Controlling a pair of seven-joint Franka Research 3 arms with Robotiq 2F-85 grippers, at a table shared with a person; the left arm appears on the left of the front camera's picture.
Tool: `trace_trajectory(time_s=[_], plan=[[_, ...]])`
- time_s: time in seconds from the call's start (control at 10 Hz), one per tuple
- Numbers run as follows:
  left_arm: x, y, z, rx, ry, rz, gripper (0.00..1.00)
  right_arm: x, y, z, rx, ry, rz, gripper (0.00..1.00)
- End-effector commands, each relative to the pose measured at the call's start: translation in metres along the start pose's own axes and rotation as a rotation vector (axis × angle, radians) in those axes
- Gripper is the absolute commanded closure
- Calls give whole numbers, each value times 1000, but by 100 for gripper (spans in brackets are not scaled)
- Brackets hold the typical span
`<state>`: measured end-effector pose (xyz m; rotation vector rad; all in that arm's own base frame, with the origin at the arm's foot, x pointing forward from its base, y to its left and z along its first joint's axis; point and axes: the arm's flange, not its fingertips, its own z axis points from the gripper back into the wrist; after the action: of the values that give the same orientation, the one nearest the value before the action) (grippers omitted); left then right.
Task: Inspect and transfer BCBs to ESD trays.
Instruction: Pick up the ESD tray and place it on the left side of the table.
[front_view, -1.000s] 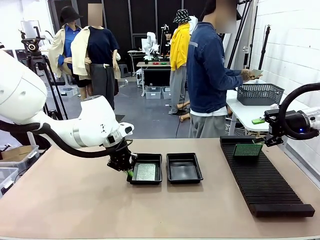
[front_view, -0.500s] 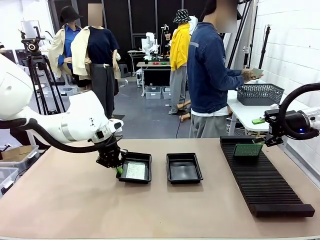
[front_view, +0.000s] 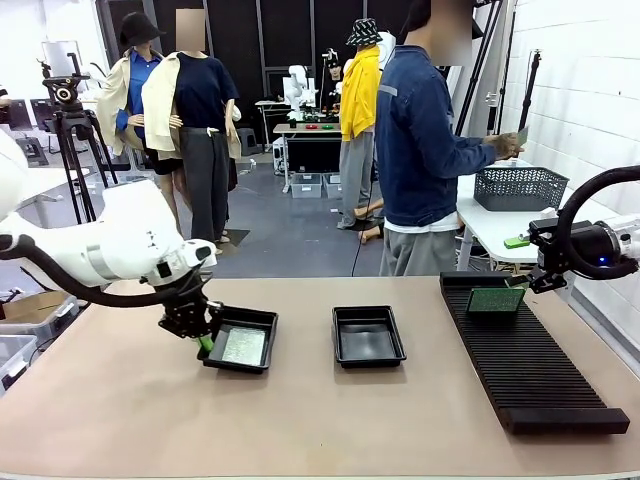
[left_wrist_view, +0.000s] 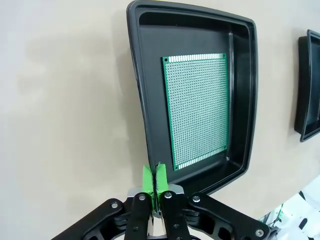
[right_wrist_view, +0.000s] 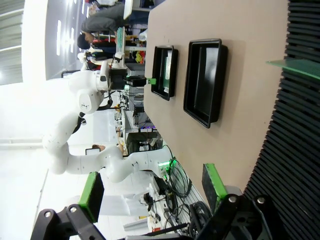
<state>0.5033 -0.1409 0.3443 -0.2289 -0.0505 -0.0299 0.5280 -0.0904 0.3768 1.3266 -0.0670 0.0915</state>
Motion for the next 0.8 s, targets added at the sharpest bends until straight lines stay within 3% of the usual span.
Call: trace_trajectory(time_s=[0.0, 0.7], plan=[[-8, 21, 16, 7, -6, -27, 100, 0, 1, -2, 2, -16, -12, 0], [-9, 125, 52, -5, 0, 76, 100, 0, 1, -2, 2, -16, -12, 0]])
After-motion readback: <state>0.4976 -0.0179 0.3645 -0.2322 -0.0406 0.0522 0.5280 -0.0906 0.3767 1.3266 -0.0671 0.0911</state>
